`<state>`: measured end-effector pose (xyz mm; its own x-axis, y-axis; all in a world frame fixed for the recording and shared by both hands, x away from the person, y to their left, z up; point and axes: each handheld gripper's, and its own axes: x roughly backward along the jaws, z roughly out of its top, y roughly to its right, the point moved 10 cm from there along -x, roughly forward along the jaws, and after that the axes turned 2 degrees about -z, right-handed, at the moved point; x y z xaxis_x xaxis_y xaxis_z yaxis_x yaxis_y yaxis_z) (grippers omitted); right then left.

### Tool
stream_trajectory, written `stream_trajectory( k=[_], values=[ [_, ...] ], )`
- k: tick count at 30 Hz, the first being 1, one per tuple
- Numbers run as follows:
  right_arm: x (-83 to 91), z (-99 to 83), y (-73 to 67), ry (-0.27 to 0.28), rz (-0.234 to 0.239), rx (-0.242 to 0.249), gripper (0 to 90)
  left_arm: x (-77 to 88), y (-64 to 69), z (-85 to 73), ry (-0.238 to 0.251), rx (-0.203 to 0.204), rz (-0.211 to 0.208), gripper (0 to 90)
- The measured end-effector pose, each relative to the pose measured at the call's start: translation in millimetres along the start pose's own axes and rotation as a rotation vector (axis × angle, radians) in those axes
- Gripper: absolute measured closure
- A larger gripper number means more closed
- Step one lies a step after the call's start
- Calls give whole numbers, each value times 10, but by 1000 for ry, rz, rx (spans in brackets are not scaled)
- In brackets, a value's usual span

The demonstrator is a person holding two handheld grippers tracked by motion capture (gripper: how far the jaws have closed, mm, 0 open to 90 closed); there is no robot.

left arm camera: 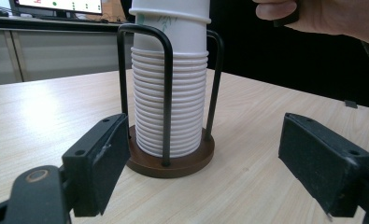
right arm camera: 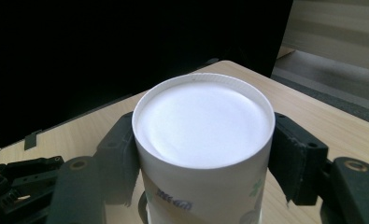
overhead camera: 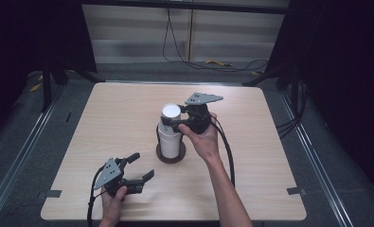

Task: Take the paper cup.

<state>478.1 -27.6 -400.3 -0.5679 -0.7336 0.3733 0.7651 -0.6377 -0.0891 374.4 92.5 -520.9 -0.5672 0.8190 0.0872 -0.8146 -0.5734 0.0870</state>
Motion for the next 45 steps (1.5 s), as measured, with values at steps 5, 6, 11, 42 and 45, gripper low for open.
stream_trajectory(
  k=[5,6,11,42,45],
  values=[
    [42,84,-3,30,3,-10,330,1,-3,0,0,3,0,160],
    [49,99,-6,35,3,-10,330,-1,-2,-1,-1,8,0,160],
    [96,174,-9,72,1,-18,331,-3,-7,-1,-2,14,-1,159],
    [348,331,11,213,32,-60,334,-36,11,-16,-27,-1,-9,162],
    [401,356,17,240,33,-60,335,-37,8,-14,-25,6,-8,161]
  ],
)
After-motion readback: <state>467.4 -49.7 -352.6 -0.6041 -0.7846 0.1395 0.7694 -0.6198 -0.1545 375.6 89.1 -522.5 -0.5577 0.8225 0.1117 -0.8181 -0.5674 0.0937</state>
